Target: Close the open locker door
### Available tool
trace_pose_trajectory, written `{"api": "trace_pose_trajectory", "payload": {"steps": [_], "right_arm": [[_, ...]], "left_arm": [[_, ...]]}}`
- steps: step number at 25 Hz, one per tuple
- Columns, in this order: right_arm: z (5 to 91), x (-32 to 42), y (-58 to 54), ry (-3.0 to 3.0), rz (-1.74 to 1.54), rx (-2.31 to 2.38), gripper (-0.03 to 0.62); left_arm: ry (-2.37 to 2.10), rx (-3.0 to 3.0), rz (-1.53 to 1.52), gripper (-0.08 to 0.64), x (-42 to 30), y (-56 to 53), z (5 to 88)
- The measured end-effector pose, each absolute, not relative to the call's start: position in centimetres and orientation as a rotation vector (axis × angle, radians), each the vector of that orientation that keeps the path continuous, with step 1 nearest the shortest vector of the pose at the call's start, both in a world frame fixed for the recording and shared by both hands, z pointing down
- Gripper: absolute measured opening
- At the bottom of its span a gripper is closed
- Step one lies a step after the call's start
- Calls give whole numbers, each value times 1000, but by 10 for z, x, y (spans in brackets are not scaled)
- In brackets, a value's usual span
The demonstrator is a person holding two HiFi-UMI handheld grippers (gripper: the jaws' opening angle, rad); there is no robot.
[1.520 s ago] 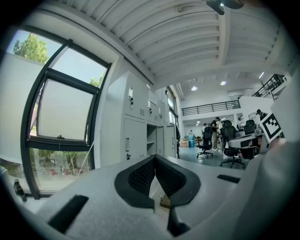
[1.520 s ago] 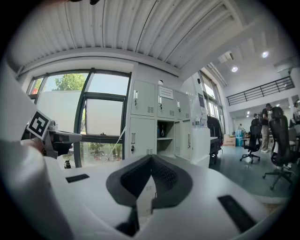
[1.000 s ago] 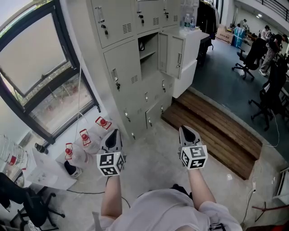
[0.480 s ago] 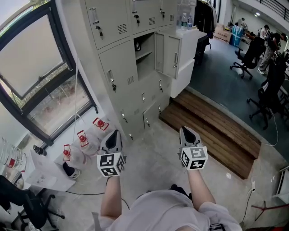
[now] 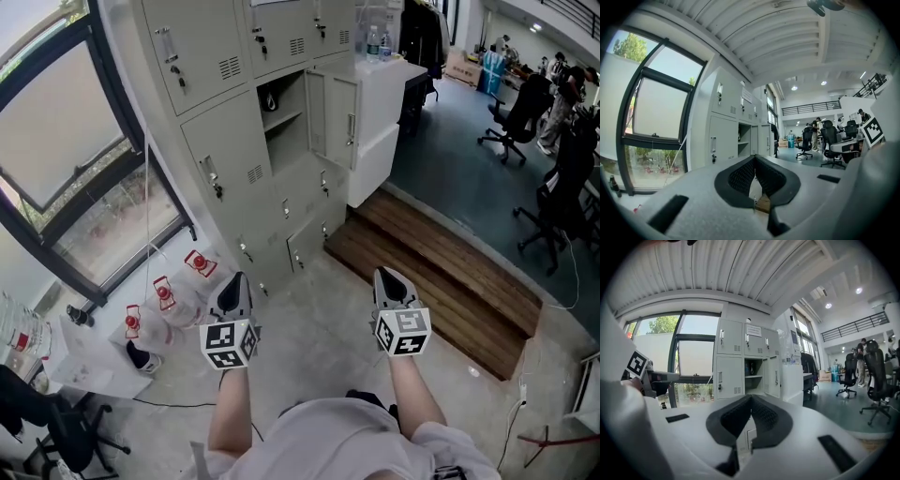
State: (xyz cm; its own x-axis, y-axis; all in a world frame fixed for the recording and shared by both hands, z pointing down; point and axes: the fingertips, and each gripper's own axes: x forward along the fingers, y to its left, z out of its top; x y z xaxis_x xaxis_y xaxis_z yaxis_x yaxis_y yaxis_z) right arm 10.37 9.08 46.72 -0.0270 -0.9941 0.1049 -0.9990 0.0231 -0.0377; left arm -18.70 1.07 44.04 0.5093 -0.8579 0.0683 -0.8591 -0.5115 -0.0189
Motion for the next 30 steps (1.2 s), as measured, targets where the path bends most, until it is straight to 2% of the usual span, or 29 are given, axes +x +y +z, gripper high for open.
{"api": "trace_pose_trajectory", "payload": {"steps": [9, 18, 30], "right_arm": [[467, 181, 71, -2265, 169, 2091, 12], [476, 220, 40, -2289, 200, 2084, 12], [499, 232, -94, -2214, 243, 2147, 12]], "left_arm": [[-1574, 2693, 125, 8, -98, 4, 442], [-1564, 2698, 139, 8, -52, -30, 449], [-1416, 2735, 140, 8, -25, -182, 471]]}}
